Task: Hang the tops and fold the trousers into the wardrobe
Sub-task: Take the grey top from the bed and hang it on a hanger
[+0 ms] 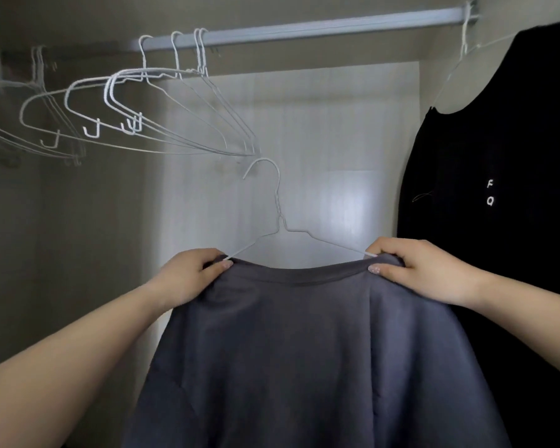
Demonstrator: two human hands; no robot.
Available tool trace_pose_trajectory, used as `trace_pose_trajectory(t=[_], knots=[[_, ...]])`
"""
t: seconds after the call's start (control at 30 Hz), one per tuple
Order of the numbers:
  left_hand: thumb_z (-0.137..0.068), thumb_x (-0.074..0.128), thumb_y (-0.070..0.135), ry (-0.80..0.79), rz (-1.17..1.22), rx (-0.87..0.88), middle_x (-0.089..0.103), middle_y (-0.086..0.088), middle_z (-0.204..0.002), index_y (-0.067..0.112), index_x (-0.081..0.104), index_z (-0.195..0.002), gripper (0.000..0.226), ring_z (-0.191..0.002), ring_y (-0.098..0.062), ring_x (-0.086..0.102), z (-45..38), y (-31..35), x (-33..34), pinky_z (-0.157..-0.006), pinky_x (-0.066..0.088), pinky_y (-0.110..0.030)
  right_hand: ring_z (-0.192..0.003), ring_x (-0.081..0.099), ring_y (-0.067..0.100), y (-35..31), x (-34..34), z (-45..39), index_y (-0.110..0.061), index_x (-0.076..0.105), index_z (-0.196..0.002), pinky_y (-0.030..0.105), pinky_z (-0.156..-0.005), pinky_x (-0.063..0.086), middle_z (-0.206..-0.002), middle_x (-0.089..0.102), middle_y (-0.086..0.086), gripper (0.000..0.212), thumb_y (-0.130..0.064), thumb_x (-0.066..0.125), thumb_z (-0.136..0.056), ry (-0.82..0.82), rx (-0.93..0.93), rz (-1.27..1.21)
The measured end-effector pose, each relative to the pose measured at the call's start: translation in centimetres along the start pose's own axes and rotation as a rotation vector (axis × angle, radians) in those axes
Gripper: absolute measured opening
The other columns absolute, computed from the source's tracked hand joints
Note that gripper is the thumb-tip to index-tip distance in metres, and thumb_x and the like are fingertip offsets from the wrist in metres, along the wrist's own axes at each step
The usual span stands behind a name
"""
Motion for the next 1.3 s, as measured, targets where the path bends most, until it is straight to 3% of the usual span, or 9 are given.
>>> trace_pose_trajectory(t=[0.17, 0.3, 0.47, 0.67, 0.8, 0.9, 1.03, 1.17, 1.3], knots=[[-0.096, 0.053, 0.025, -0.04, 0.175, 0.126, 0.066, 0.016, -0.086, 0.034, 0.065, -0.091, 0.016, -0.076, -0.011, 0.063, -1.4, 2.9, 0.7, -0.065, 0.056, -0.026, -0.089, 0.062, 0.002, -0.6, -0.3, -1.2, -0.03, 0.066, -0.092, 0.022, -0.082, 0.049, -0.089, 0.069, -0.014, 0.009, -0.025, 0.058, -0.092, -0.101, -0.026, 0.154], [-0.09, 0.045, 0.06, 0.047, -0.123, 0.001, 0.065, 0.01, -0.076, 0.028, 0.065, -0.077, 0.039, -0.061, -0.006, 0.057, -2.8, 2.8, -1.0, -0.069, 0.052, -0.032, -0.083, 0.062, 0.009, -0.1, -3.1, -1.7, -0.018, 0.066, -0.089, 0.032, -0.083, 0.049, -0.084, 0.068, -0.004, 0.011, -0.026, 0.059, -0.091, -0.004, -0.003, 0.146], [-0.08, 0.026, 0.081, 0.099, -0.25, -0.214, 0.064, 0.006, -0.079, 0.021, 0.063, -0.074, 0.071, -0.08, -0.016, 0.058, -5.6, 2.9, -2.1, -0.07, 0.045, -0.031, -0.075, 0.06, 0.023, -0.8, -5.5, -2.6, -0.006, 0.065, -0.084, 0.037, -0.074, 0.049, -0.083, 0.066, 0.011, 0.026, -0.03, 0.059, -0.091, 0.005, 0.019, 0.023], [-0.084, 0.038, 0.072, 0.233, 0.019, -0.18, 0.064, 0.001, -0.082, 0.014, 0.063, -0.08, 0.063, -0.082, -0.02, 0.059, -10.1, 6.6, -2.6, -0.075, 0.046, -0.033, -0.079, 0.055, 0.013, -1.0, -9.5, -3.9, -0.021, 0.067, -0.069, 0.028, -0.08, 0.041, -0.079, 0.063, -0.002, 0.02, -0.029, 0.056, -0.084, -0.028, 0.244, -0.285], [-0.087, 0.05, 0.06, 0.239, 0.392, -0.121, 0.055, -0.001, -0.133, 0.021, 0.057, -0.124, 0.055, -0.121, -0.021, 0.052, -12.4, 10.4, -1.5, -0.095, 0.04, -0.03, -0.088, 0.064, 0.014, -0.4, -12.8, -5.4, -0.021, 0.071, -0.068, 0.031, -0.092, 0.047, -0.084, 0.072, -0.005, 0.027, -0.023, 0.054, -0.088, 0.125, 0.318, -0.139], [-0.084, 0.055, 0.062, 0.144, 0.586, -0.026, 0.044, 0.002, -0.144, 0.025, 0.042, -0.141, 0.069, -0.128, -0.018, 0.045, -13.4, 15.3, 0.6, -0.105, 0.04, -0.034, -0.098, 0.064, 0.018, -0.2, -15.1, -6.7, -0.02, 0.071, -0.068, 0.033, -0.097, 0.047, -0.093, 0.072, -0.001, 0.027, -0.023, 0.053, -0.088, 0.195, 0.361, -0.036], [-0.085, 0.053, 0.061, -0.002, 0.74, 0.084, 0.036, 0.013, -0.148, 0.032, 0.034, -0.145, 0.069, -0.133, -0.01, 0.039, -13.7, 22.5, 3.1, -0.108, 0.039, -0.037, -0.091, 0.052, 0.015, -1.2, -18.6, -8.2, -0.016, 0.068, -0.085, 0.017, -0.071, 0.041, -0.097, 0.058, -0.001, 0.021, -0.018, 0.049, -0.094, 0.229, 0.372, 0.102], [-0.076, 0.055, 0.071, -0.074, 0.894, 0.18, 0.043, 0.02, -0.142, 0.037, 0.037, -0.143, 0.077, -0.126, -0.006, 0.046, -14.6, 28.2, 3.9, -0.107, 0.04, -0.034, -0.096, 0.058, 0.023, -0.9, -22.5, -9.6, -0.02, 0.062, -0.068, 0.025, -0.077, 0.044, -0.1, 0.065, 0.007, 0.024, -0.017, 0.054, -0.091, 0.338, 0.437, 0.157], [-0.086, 0.053, 0.06, -0.062, 0.857, 0.296, 0.038, 0.018, -0.146, 0.031, 0.034, -0.146, 0.07, -0.131, -0.003, 0.039, -15.7, 32.1, 3.3, -0.101, 0.031, -0.019, -0.072, 0.054, 0.018, 0.1, -25.9, -10.0, -0.017, 0.059, -0.061, 0.019, -0.056, 0.038, -0.069, 0.055, -0.002, 0.032, -0.013, 0.052, -0.092, 0.489, 0.485, 0.112]])
Point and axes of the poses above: each hand's wrist, its own z-axis away from the middle knuckle, its own x-axis out of the palm, y = z × x, the point moved 7 cm from there along -z, towards the middle knuckle
